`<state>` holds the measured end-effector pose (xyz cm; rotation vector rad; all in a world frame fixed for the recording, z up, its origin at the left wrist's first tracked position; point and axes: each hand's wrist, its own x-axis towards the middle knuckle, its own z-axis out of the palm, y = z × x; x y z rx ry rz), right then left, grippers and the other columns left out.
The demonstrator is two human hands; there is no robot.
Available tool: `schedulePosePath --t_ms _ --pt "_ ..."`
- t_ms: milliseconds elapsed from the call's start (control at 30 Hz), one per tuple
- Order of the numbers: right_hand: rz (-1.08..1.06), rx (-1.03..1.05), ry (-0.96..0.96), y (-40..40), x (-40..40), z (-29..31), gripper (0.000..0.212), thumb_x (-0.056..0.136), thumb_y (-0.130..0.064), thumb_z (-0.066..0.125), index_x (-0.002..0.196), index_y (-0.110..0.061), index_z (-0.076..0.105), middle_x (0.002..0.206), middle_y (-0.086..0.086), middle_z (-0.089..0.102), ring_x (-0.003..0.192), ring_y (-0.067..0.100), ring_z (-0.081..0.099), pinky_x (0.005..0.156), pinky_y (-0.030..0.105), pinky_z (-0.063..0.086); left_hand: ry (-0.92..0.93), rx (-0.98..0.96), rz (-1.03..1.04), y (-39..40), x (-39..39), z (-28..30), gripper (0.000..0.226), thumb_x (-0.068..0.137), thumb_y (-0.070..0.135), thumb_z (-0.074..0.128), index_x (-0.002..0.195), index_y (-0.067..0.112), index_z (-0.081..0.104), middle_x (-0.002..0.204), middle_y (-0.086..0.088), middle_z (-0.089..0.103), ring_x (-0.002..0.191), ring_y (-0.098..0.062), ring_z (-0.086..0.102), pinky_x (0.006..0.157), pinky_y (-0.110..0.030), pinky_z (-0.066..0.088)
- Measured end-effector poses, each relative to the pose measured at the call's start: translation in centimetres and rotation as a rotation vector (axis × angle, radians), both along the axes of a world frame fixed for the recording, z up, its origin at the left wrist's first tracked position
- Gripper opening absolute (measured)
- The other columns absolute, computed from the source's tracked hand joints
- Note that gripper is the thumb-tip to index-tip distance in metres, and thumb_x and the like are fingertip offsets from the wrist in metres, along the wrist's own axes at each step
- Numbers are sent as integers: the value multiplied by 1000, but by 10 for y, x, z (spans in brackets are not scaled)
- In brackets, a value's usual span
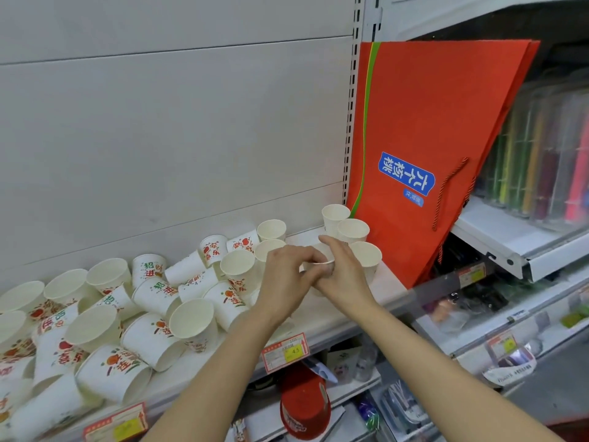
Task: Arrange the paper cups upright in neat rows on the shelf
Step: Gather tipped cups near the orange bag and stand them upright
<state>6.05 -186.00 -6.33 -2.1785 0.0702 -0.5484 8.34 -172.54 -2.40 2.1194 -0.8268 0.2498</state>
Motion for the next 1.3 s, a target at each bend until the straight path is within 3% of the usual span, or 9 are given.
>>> schedulePosePath --t_ms 200,467,633,767,900,967,1067,1167,1300 --pt "-104 -18 122 14 49 5 76 84 -33 66 145 -12 25 145 9 31 132 24 33 101 31 32 -53 299 513 39 -24 -33 44 89 43 63 128 26 54 126 3 52 111 -20 51 79 -34 50" --pt "-163 -68 256 14 94 -25 78 86 -25 66 146 -7 18 140 16 31 127 32 36 101 36 36 76 612 626 37 -31 -47 65 93 65 38 144 25 32 139 3 42 116 -19 55 68 -32 45" --pt "-153 -107 102 17 73 -17 74 89 -20 61 148 -7 19 156 15 14 144 28 10 116 34 14 268 525 561 27 -26 -44 60 91 62 46 134 20 40 132 -1 47 108 -24 59 71 -34 41" --pt "-76 -67 -153 22 9 -14 62 90 -32 57 144 -14 32 151 3 28 140 17 22 115 32 21 260 265 549 28 -33 -45 50 86 54 60 117 19 44 116 0 56 103 -24 59 71 -34 42" --pt "62 217 146 32 -20 -23 86 73 -53 70 145 -25 31 141 -11 40 127 9 41 104 31 39 148 3 440 17 -39 -54 38 82 21 67 114 20 47 113 4 55 96 -21 60 74 -36 48" --pt "41 240 189 32 -18 -20 85 71 -48 74 143 -23 34 135 -12 46 125 10 45 99 26 40 119 6 331 11 -41 -56 52 76 14 69 122 18 45 123 5 50 103 -21 59 76 -35 50" --pt "-18 246 124 25 -13 -21 70 72 -29 79 133 -24 44 124 -10 54 116 10 50 85 18 37 67 69 259 18 -43 -60 71 75 25 76 136 18 40 140 5 42 125 -16 47 91 -29 48" --pt "-38 166 48 18 -7 -28 72 69 -21 81 131 -22 44 129 -7 51 118 9 44 89 16 32 -83 138 414 50 -46 -55 73 73 32 79 137 21 44 139 4 47 126 -16 41 103 -29 38" --pt "-54 94 59 12 3 -39 82 69 -22 83 137 -18 38 139 2 43 126 16 36 99 20 28 -153 243 773 116 -54 -47 62 64 30 86 118 18 57 114 -1 58 106 -24 48 91 -36 43"
